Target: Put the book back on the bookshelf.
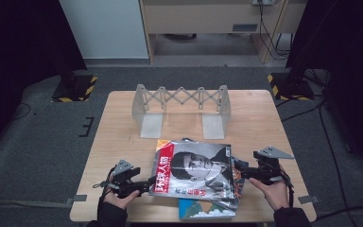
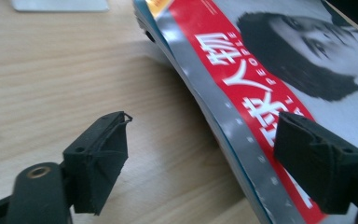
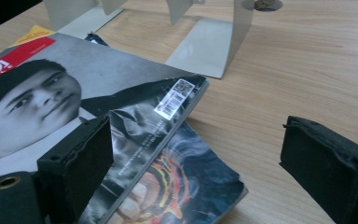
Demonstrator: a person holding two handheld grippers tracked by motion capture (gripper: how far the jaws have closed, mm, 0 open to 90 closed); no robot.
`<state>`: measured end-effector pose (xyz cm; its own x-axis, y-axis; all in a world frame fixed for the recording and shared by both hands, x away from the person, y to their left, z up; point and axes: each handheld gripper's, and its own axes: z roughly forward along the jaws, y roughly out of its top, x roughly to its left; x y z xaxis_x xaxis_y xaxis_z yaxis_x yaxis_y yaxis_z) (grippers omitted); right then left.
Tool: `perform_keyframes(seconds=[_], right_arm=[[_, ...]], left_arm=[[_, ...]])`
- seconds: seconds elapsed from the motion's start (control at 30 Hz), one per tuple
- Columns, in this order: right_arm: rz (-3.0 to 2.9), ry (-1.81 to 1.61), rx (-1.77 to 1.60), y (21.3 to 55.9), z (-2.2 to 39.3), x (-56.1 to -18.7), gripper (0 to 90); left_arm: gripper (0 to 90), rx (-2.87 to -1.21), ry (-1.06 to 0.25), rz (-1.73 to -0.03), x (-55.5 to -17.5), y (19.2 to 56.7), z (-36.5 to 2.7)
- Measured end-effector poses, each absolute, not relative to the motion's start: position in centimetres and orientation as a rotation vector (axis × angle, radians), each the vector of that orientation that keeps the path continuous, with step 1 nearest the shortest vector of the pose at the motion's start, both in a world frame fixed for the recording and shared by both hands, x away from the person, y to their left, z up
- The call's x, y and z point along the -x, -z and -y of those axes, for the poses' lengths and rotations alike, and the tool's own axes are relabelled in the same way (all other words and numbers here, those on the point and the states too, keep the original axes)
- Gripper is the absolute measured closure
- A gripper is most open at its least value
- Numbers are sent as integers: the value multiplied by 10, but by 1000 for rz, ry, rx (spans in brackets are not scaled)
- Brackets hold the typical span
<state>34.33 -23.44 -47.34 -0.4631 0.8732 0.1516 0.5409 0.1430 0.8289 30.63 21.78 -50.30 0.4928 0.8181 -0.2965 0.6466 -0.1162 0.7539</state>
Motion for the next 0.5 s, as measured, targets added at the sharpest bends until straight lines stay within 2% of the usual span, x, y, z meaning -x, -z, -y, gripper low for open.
perform_keyframes(seconds=[0.5], right_arm=[[-2141, -1259, -1316, 480, 214, -343, 93]], left_arm=[[152, -1823, -52, -1180, -306, 513, -202]])
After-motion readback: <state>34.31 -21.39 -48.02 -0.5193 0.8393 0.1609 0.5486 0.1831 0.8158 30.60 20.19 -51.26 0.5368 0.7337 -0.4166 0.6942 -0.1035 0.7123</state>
